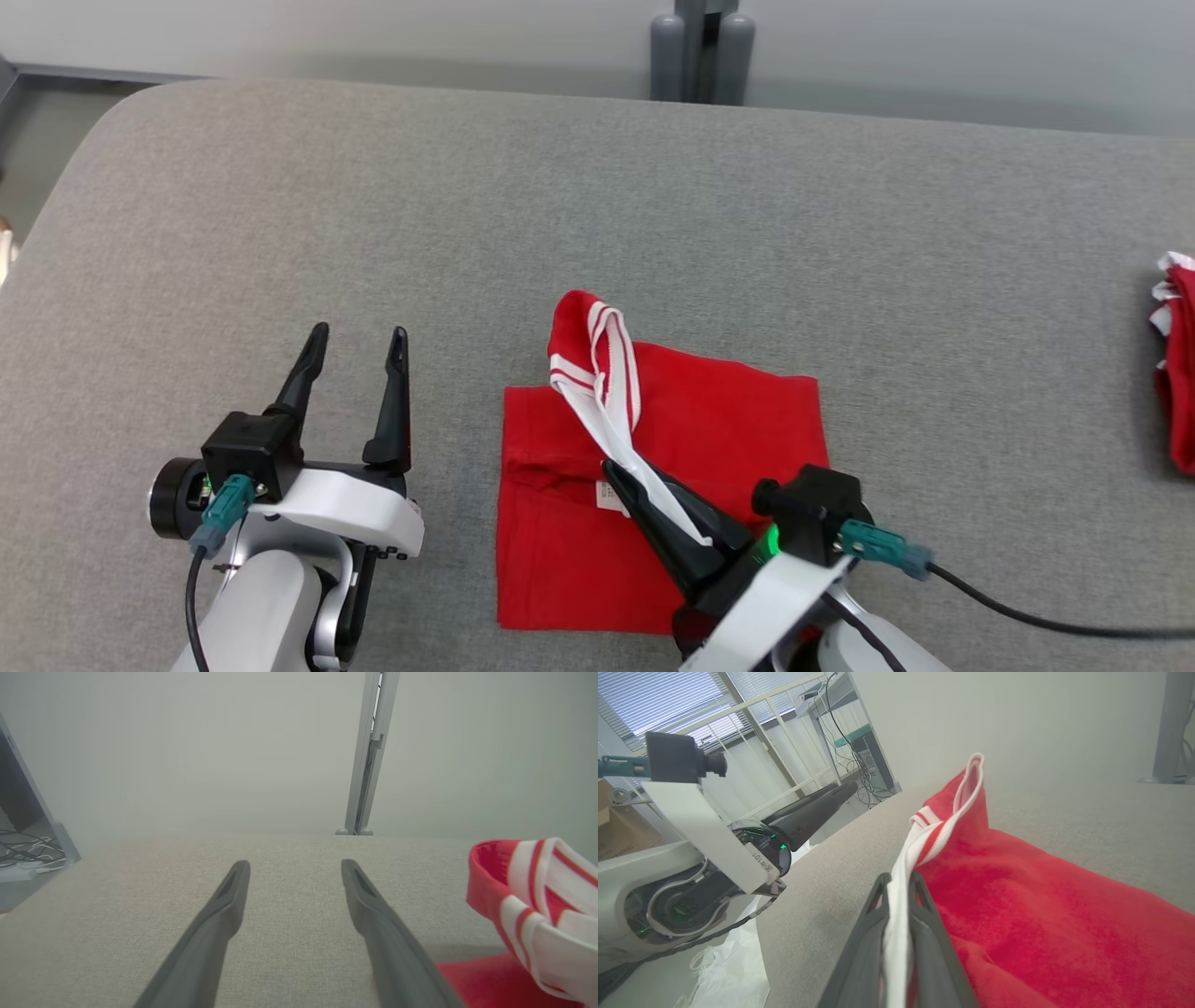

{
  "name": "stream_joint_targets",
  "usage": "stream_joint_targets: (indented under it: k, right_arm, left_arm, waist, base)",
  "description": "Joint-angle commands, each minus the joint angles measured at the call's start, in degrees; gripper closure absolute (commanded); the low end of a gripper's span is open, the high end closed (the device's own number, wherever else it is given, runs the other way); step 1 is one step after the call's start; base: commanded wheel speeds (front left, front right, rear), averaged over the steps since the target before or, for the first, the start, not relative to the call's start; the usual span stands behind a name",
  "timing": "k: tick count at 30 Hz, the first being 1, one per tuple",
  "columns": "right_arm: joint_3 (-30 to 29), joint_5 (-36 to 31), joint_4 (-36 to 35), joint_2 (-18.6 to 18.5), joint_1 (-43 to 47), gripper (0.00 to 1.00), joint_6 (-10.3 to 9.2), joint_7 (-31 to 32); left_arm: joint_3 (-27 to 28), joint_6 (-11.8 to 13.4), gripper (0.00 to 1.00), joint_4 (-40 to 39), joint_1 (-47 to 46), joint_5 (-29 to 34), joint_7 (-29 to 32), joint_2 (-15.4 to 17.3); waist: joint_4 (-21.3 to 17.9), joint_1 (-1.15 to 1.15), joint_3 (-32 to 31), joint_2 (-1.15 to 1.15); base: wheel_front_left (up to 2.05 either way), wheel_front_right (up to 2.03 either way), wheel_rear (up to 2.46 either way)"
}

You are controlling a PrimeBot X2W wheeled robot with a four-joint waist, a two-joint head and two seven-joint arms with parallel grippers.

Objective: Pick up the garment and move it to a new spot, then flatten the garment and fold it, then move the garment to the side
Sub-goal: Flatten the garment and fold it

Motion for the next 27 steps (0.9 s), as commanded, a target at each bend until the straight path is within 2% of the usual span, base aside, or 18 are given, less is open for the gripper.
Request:
stream_joint_targets:
  k: [1,7,8,9,13,18,22,27]
  right_arm:
    - [0.61,0.53,1.86,0.02,-1.58,1.0,0.02,-0.9]
    - [3.88,4.53,11.57,1.0,-6.15,1.0,0.02,-3.89]
    - [4.49,5.45,12.47,1.22,-6.85,0.62,0.02,-4.5]
    - [5.41,6.49,13.36,1.35,-7.37,0.0,0.02,-4.84]
    - [8.21,10.06,14.12,1.54,-9.24,0.0,0.02,-6.51]
    - [9.21,13.53,9.29,1.56,-10.42,0.0,0.02,-8.15]
    - [4.15,12.75,2.78,-0.15,-8.69,0.0,0.02,-8.97]
    - [-8.35,8.37,-4.91,-2.52,-3.59,0.0,0.02,-9.19]
  left_arm:
    - [0.03,-0.43,0.0,0.23,-0.93,0.42,-0.11,0.07]
    - [0.4,-1.18,0.0,0.93,-1.84,0.65,-0.1,-0.62]
    - [0.58,-1.18,0.0,0.96,-1.97,0.78,-0.11,-0.66]
    - [0.68,-1.25,0.0,1.0,-2.07,0.91,-0.11,-0.73]
    - [0.83,-1.55,0.0,1.61,-2.3,1.31,-0.11,-0.71]
    - [1.31,-1.63,0.0,1.75,-1.98,1.68,-0.11,-0.76]
    - [1.7,-1.36,0.0,1.67,-1.59,2.03,-0.11,-0.71]
    - [1.99,-0.74,0.0,1.36,-0.92,2.33,-0.11,0.01]
  waist:
    - [0.8,0.0,0.57,0.0]
    - [2.07,0.0,1.75,0.0]
    - [2.11,0.0,1.87,0.0]
    - [2.13,0.0,1.99,0.0]
    - [1.82,0.0,2.28,0.0]
    - [0.78,0.0,2.19,0.0]
    - [-0.59,0.0,2.13,0.0]
    - [-2.31,0.0,1.76,0.0]
  base:
    - [0.0,0.0,0.0]
    - [0.0,0.0,0.0]
    - [0.0,0.0,0.0]
    - [0.0,0.0,0.0]
    - [0.0,0.0,0.0]
    - [0.0,0.0,0.0]
    - [0.0,0.0,0.0]
    - [0.0,0.0,0.0]
